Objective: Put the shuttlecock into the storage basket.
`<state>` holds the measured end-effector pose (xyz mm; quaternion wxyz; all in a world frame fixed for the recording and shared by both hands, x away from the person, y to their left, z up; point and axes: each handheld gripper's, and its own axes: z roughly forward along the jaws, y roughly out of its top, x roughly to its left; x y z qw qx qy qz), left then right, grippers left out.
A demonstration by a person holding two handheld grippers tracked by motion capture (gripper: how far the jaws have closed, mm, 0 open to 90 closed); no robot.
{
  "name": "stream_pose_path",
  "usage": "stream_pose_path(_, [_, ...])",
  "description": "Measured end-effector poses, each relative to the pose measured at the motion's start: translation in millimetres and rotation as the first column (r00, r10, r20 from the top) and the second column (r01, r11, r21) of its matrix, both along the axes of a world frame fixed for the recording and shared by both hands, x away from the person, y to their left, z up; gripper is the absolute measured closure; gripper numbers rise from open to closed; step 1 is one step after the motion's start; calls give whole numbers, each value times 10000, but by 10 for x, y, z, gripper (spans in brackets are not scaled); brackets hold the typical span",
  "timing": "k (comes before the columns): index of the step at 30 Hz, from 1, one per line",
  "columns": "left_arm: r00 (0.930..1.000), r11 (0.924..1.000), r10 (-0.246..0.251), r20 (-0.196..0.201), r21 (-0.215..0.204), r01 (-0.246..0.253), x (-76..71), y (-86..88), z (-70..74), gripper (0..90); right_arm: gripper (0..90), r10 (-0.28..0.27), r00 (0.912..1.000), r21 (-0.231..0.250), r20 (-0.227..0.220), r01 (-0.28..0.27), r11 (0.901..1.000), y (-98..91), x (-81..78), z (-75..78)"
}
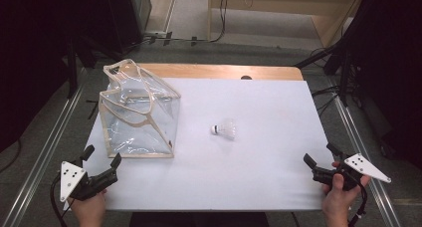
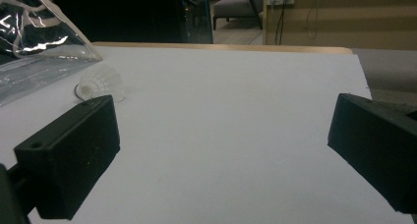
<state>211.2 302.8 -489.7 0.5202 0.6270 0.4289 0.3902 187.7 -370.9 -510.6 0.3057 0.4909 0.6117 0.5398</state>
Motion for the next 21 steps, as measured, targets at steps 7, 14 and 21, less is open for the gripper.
stream_pose_path(7, [9999, 9998, 99, -48, 182, -98, 14, -25, -2, 133, 0, 550, 9984, -316, -143, -555, 9980, 105, 31, 61])
stream_pose_path(14, [10000, 9999, -10, -52, 168, 11, -2, -15, -2, 133, 0, 874, 9961, -316, -132, -878, 9956, 281, 76, 164])
stream_pose_path(21, [10000, 9996, 20, -71, 273, -18, -1, -34, -5, 133, 0, 1435, 9889, -261, -382, -1445, 9892, 456, 164, 237])
